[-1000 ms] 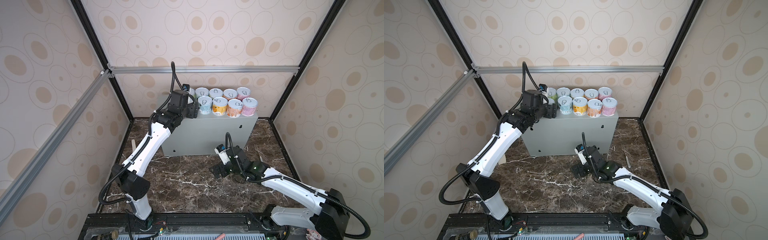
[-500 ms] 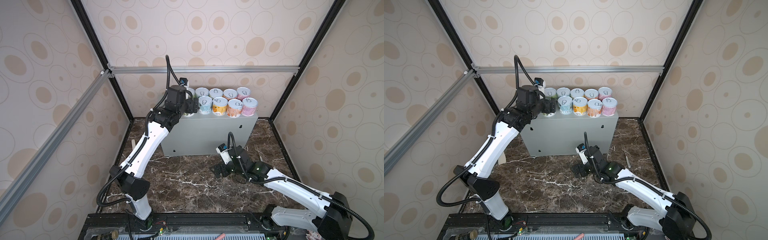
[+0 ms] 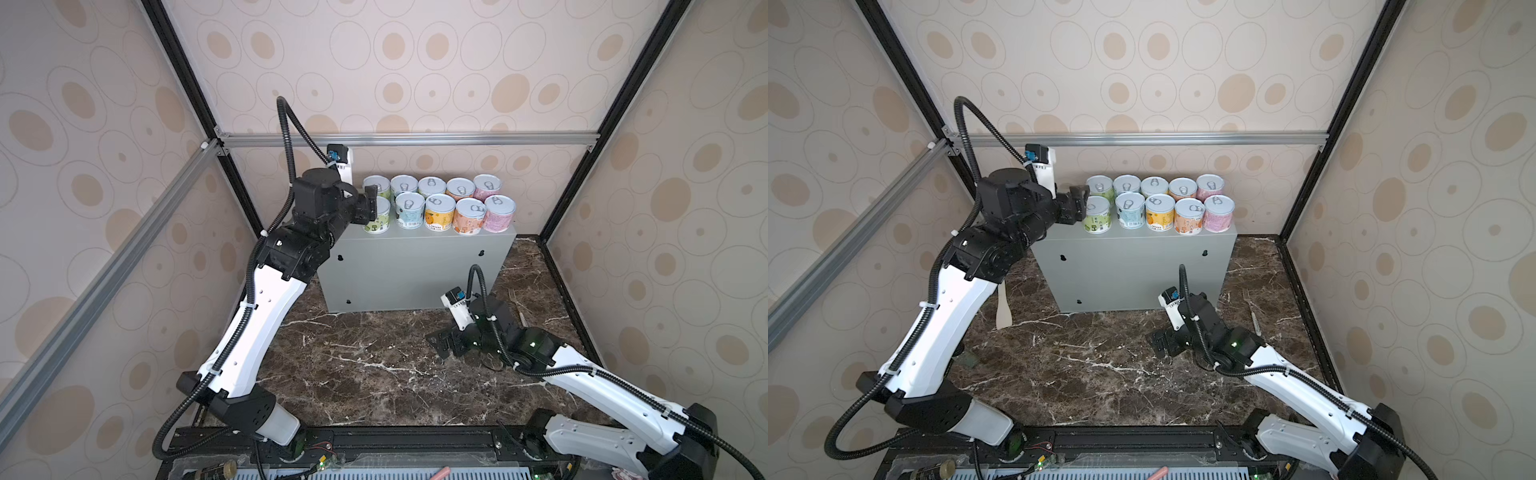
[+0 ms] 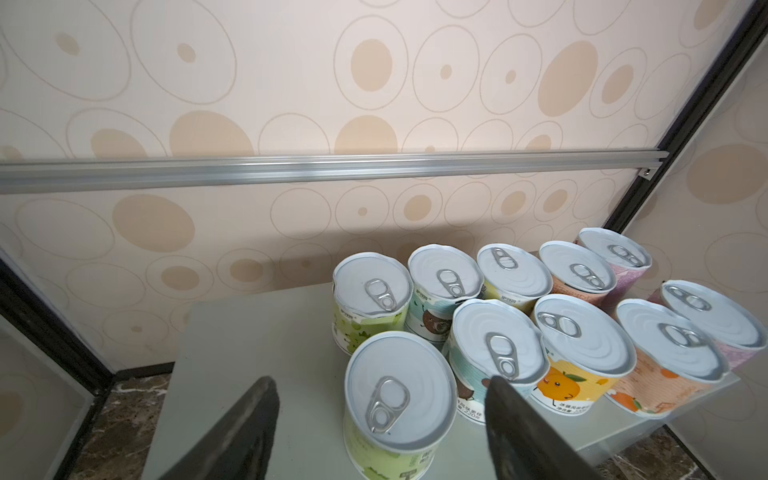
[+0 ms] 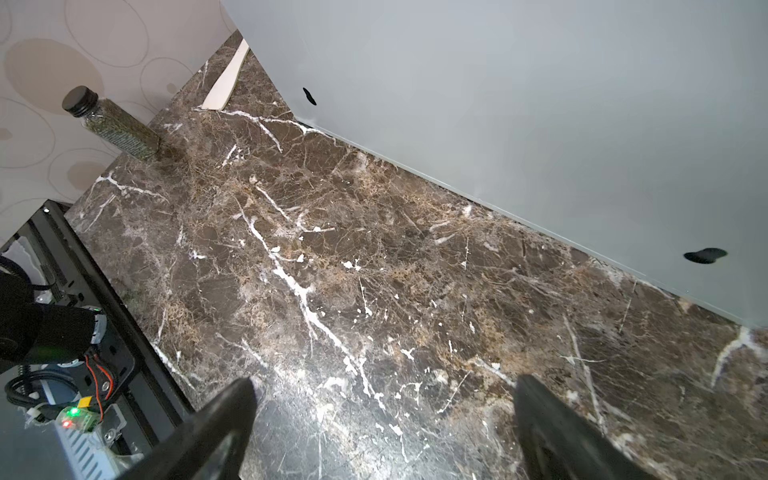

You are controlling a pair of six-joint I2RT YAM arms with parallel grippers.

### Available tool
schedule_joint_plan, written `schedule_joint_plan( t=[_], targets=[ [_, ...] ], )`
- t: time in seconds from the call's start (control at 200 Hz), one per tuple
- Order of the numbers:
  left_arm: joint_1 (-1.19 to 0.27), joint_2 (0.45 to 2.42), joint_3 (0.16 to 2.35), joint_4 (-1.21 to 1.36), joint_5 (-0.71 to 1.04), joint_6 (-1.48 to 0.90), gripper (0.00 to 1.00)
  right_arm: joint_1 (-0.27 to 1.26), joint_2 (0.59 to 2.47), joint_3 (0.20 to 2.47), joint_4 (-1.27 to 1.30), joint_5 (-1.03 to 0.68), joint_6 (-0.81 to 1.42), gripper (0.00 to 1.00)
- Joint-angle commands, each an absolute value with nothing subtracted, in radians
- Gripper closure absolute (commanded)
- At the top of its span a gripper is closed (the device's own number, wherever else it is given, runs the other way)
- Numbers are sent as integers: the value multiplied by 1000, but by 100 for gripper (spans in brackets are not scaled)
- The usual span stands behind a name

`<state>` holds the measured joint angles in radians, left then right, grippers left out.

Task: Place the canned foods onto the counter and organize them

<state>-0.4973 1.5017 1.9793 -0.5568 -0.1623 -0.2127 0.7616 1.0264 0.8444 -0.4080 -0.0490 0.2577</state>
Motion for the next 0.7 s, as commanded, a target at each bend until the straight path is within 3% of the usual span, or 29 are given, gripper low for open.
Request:
schedule_joint_plan(
  t=[0.0, 0.255, 0.695],
  targets=[
    [-490, 1461, 1926, -544, -153, -205, 32, 757, 985, 862, -441, -40, 281, 1],
    [-487, 1333, 1712, -458, -69, -220, 47, 757, 936, 844, -452, -49, 313, 1],
    [-472, 1265, 1534, -364, 46, -242, 49, 757, 908, 828, -456, -68, 332, 1]
  ],
)
